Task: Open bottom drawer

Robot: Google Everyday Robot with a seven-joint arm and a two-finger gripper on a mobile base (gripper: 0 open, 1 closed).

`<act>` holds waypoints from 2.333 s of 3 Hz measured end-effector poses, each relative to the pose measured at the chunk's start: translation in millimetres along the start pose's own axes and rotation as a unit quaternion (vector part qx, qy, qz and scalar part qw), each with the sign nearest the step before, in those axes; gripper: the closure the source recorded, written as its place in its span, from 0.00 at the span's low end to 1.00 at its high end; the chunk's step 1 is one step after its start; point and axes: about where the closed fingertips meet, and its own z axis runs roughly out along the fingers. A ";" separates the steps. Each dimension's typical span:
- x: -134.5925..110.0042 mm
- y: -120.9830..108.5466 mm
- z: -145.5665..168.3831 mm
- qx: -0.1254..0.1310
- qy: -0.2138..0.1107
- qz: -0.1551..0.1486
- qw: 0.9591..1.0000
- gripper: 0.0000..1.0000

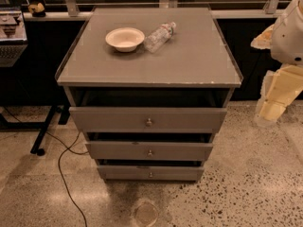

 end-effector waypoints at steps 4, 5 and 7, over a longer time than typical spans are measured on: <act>26.0 73.3 73.5 0.009 -0.118 0.167 0.979 0.00; 25.1 106.4 123.9 0.001 -0.150 0.236 0.960 0.00; 0.2 154.8 213.7 -0.014 -0.145 0.319 0.936 0.00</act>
Offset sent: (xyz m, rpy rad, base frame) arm -0.0092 0.0030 -0.0358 0.0986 -0.0603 -0.0939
